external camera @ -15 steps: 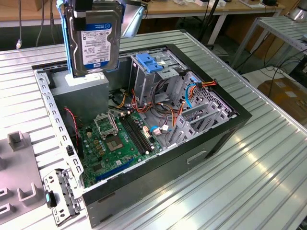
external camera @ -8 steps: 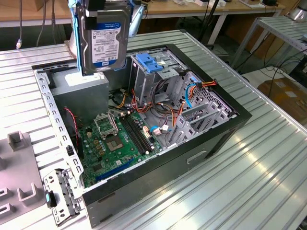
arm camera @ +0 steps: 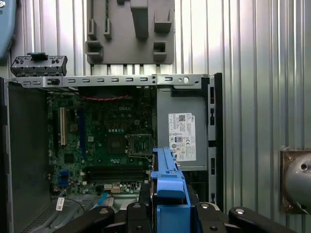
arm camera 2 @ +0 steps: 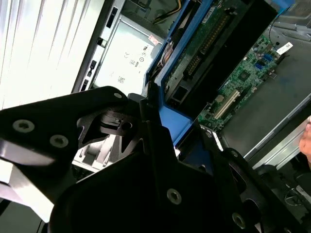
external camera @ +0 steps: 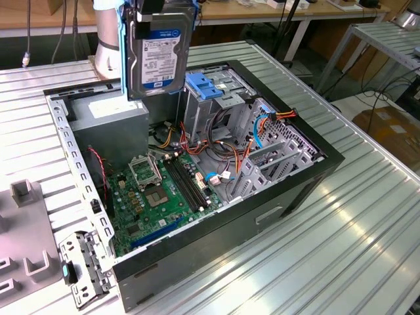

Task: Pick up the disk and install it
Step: 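Pick up the disk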

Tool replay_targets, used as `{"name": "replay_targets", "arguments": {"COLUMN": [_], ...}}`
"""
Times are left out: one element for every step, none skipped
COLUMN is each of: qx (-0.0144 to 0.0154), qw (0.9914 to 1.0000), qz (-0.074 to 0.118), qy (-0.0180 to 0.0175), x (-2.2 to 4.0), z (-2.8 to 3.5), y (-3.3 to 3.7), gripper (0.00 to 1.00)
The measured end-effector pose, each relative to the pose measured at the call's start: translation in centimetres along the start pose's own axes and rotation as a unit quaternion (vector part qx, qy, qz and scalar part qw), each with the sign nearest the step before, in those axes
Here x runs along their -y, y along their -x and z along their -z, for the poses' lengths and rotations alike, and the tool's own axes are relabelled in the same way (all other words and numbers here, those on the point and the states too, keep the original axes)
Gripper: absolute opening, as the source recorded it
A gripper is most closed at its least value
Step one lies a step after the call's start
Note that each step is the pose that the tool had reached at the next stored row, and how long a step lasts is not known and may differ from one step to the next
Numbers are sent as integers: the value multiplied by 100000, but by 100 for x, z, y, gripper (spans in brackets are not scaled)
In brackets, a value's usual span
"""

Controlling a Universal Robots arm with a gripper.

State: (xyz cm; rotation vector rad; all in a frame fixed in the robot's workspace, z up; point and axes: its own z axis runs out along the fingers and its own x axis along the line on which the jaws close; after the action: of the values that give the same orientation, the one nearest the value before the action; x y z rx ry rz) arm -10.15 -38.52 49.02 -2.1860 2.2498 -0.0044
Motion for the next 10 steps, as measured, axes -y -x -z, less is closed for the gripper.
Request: {"name": "replay_targets", "arguments": {"qx": [3, 6, 5, 2, 0, 0, 0, 4, -3, -5], "qw": [100000, 100000, 100000, 100000, 100000, 100000, 100000, 100000, 100000, 100000], "qz": [0, 1, 0, -1, 5, 2, -1, 0, 3, 0], "qy": [0, -4, -4, -2, -1, 0, 0, -1, 1, 1], "x": [16, 37, 49, 58, 66, 71, 87, 97, 111, 117], "z": [-1, -1, -2, -2, -3, -3, -5, -6, -7, -8], "y": [0, -3, -8, -17, -30, -40, -89, -126, -179, -208], "gripper": [37, 37, 37, 37, 37, 37, 37, 37, 37, 37]}}
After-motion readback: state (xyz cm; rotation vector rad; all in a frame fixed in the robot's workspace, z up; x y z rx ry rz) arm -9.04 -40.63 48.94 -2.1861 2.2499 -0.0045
